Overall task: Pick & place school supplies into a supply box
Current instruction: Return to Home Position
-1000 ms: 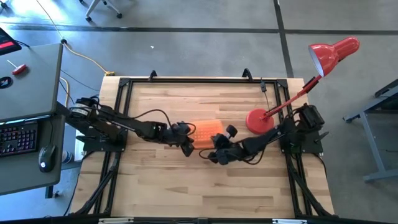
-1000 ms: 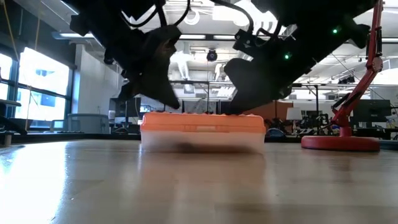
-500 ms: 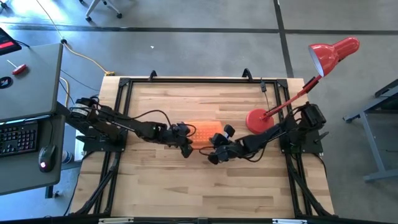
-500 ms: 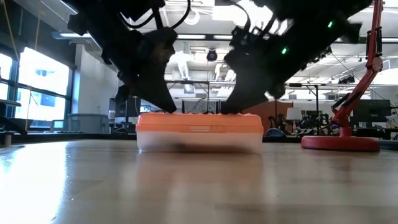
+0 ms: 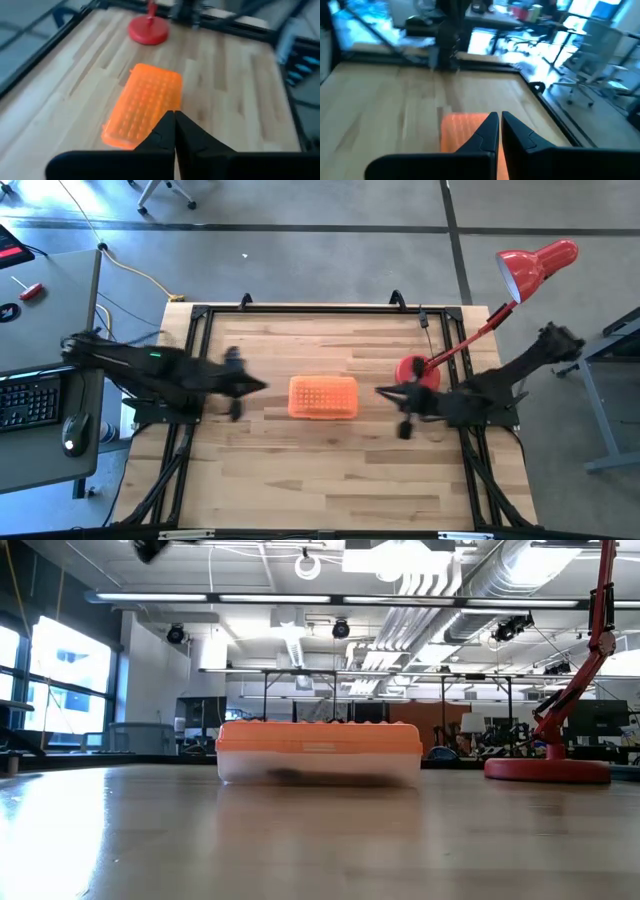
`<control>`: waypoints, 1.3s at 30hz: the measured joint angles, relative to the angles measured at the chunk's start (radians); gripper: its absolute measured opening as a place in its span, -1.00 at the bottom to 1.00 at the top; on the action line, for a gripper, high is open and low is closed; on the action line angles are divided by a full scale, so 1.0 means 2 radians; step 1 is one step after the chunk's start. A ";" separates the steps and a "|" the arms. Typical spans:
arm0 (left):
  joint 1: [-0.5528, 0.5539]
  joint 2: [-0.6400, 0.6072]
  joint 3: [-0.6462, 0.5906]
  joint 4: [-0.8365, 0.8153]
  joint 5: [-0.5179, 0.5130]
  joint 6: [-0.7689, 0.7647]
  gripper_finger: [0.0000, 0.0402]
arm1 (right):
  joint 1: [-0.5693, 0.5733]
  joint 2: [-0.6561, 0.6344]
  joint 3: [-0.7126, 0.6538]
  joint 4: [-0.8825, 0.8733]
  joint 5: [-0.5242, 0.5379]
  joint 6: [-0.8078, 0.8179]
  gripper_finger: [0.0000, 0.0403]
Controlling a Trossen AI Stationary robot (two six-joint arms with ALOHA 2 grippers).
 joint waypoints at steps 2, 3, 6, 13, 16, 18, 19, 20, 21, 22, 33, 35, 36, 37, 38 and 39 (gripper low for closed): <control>-0.033 -0.056 0.000 -0.045 -0.014 0.014 -0.89 | 0.021 -0.053 -0.012 -0.051 -0.018 0.003 -1.00; -0.050 -0.085 -0.003 -0.061 -0.023 0.017 -0.91 | 0.030 -0.079 -0.021 -0.065 -0.037 0.003 -1.00; -0.099 -0.177 -0.039 -0.081 -0.029 0.037 -0.92 | 0.044 -0.154 -0.072 -0.055 -0.091 -0.020 -1.00; -0.146 -0.354 -0.278 0.255 0.061 0.188 -0.79 | 0.014 -0.293 -0.275 0.189 -0.252 -0.089 -1.00; -0.147 -0.388 -0.354 0.331 0.052 0.268 -0.82 | -0.008 -0.343 -0.333 0.213 -0.272 -0.093 -1.00; -0.148 -0.421 -0.363 0.309 -0.004 0.264 -0.87 | -0.022 -0.384 -0.353 0.208 -0.260 -0.079 -1.00; -0.147 -0.439 -0.362 0.291 -0.016 0.263 -0.89 | -0.028 -0.403 -0.362 0.207 -0.260 -0.073 -1.00; -0.147 -0.456 -0.356 0.271 -0.018 0.264 -0.91 | -0.033 -0.424 -0.370 0.202 -0.263 -0.070 -1.00; -0.148 -0.465 -0.350 0.257 -0.017 0.265 -0.91 | -0.037 -0.443 -0.376 0.197 -0.270 -0.070 -1.00; -0.148 -0.463 -0.340 0.241 -0.015 0.266 -0.92 | -0.040 -0.461 -0.379 0.192 -0.280 -0.071 -1.00; -0.148 -0.456 -0.319 0.192 0.004 0.252 -0.77 | -0.065 -0.514 -0.401 0.113 -0.225 -0.106 -1.00; -0.148 -0.458 -0.339 0.194 0.001 0.252 -0.80 | -0.069 -0.514 -0.401 0.103 -0.177 -0.077 -1.00; -0.148 -0.460 -0.348 0.191 -0.005 0.252 -0.82 | -0.071 -0.515 -0.401 0.095 -0.151 -0.054 -1.00; -0.147 -0.460 -0.355 0.192 -0.006 0.252 -0.83 | -0.072 -0.516 -0.401 0.090 -0.129 -0.031 -1.00; -0.147 -0.461 -0.362 0.196 -0.006 0.254 -0.85 | -0.072 -0.515 -0.400 0.085 -0.112 -0.014 -1.00; -0.147 -0.461 -0.368 0.198 -0.006 0.254 -0.86 | -0.072 -0.515 -0.400 0.077 -0.097 -0.002 -1.00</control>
